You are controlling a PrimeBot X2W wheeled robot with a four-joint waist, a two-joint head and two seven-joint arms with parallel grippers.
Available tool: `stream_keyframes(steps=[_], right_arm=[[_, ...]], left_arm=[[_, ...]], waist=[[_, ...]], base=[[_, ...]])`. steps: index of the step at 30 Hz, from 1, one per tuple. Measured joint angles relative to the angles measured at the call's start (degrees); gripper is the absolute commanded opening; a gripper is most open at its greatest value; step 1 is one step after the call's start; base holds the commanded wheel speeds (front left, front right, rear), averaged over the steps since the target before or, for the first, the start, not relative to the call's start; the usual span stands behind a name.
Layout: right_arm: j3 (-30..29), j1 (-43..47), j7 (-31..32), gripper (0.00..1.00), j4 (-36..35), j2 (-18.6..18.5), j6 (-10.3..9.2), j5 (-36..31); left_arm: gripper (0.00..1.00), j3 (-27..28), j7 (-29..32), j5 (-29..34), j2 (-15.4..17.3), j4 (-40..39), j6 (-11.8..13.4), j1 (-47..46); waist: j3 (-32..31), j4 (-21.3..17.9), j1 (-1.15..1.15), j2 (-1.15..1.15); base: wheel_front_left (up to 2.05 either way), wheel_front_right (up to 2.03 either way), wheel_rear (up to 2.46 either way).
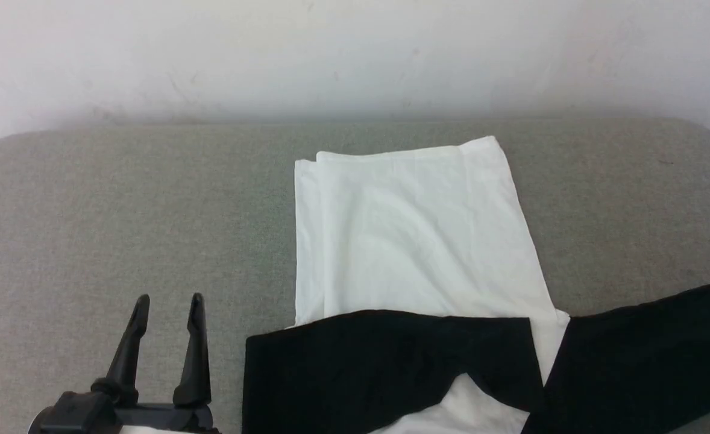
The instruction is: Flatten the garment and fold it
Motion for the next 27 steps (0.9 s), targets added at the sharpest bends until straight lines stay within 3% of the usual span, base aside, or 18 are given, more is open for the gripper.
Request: stream_keyframes(steps=[14, 21, 27], right_arm=[[27.95, 3.79, 5.09, 0.00, -19.42, 8.56, 0.00, 6.56], [46.35, 4.98, 5.19, 0.00, -20.33, 13.37, 0.00, 6.72], [60.47, 6.32, 1.99, 0.00, -15.64, 15.21, 0.00, 6.79]], left_arm=[[1.00, -0.38, 0.48, -0.43, 0.00, -1.07, 0.60, 1.27], [1.00, -0.70, 0.52, -0.43, 0.13, -1.01, 0.98, 1.28], [1.00, -1.13, 1.00, -0.43, 0.40, -1.05, 1.02, 1.27]], waist=[[-2.55, 1.59, 0.01, 0.00], [-2.70, 3.43, 0.01, 0.00], [-2.49, 4.94, 0.01, 0.00]], base=[[0.00, 0.00, 0.00], [0.00, 0.00, 0.00], [0.00, 0.00, 0.00]])
